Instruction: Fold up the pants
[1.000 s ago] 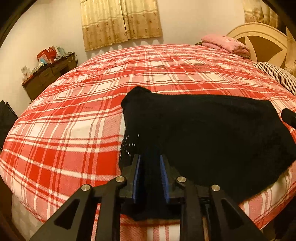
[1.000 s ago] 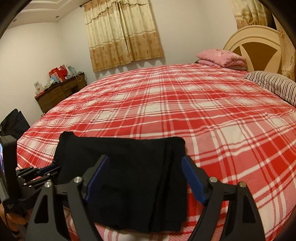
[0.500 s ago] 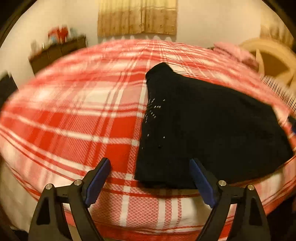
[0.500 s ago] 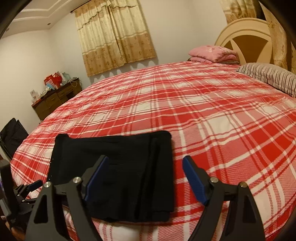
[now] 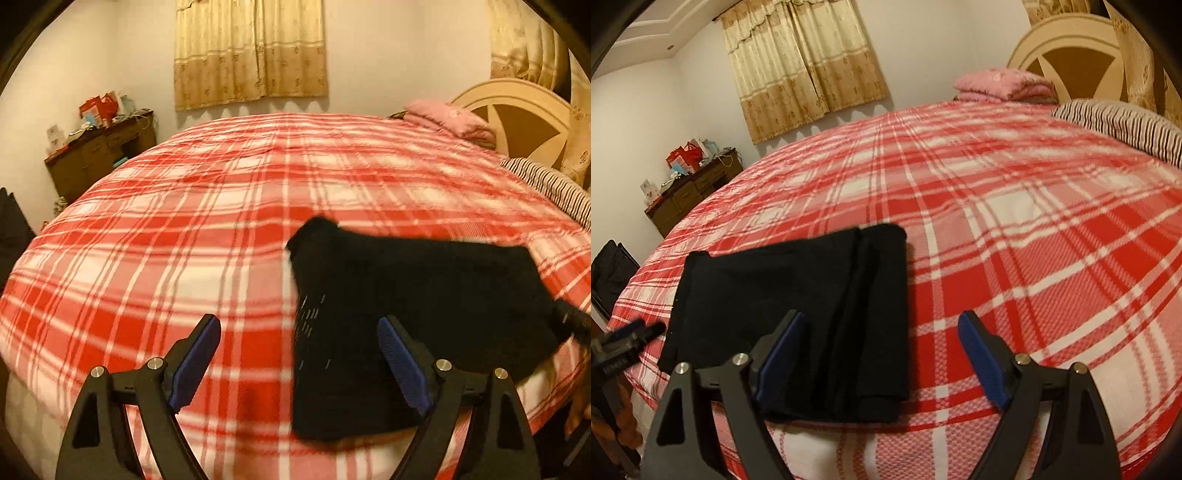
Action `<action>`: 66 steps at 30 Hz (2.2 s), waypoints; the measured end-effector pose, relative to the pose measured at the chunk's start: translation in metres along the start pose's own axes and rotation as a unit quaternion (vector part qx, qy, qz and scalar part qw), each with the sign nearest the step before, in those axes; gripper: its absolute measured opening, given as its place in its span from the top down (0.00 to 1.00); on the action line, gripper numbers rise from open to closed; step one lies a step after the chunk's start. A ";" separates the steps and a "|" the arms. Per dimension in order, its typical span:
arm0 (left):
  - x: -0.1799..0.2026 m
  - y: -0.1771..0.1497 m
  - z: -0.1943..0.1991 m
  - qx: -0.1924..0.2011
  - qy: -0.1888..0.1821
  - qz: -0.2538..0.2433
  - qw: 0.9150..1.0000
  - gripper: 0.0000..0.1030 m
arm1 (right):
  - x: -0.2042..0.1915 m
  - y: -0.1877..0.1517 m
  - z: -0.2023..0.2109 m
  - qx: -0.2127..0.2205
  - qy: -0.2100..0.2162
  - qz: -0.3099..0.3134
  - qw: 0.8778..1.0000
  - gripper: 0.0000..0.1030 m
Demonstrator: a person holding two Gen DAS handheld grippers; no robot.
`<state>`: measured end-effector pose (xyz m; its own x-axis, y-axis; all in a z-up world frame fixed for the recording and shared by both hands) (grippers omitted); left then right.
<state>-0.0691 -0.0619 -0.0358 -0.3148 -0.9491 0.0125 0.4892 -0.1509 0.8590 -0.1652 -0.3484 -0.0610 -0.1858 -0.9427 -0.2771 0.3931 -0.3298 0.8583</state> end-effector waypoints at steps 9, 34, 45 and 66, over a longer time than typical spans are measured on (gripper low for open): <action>0.014 -0.002 -0.046 -0.050 0.011 0.002 0.999 0.15 | -0.007 -0.005 -0.003 0.007 -0.010 0.024 1.000 0.08; 0.015 -0.010 -0.045 -0.050 -0.037 0.065 0.996 0.15 | -0.017 -0.003 -0.002 -0.007 0.028 0.003 1.000 0.19; 0.027 -0.009 -0.035 -0.039 -0.044 0.045 0.997 0.45 | -0.039 -0.009 -0.004 -0.026 0.025 0.062 0.997 0.57; 0.031 0.006 -0.013 -0.009 -0.013 0.014 1.000 0.85 | -0.066 0.005 0.006 0.000 -0.021 0.122 0.992 0.71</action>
<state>-0.0650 -0.0956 -0.0371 -0.3213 -0.9456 0.0507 0.5133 -0.1289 0.8485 -0.1562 -0.2875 -0.0363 -0.1228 -0.9915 -0.0436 0.4318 -0.0930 0.8972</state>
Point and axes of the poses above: each gripper's, at about its wrist camera, not at the fingertips, and z roughly against the way its jaws point, x to its right, y to its top, the point moved 4 cm from there along -z, roughly the way its jaws point, and after that the axes turned 9 degrees about x, right-handed, at the moved point
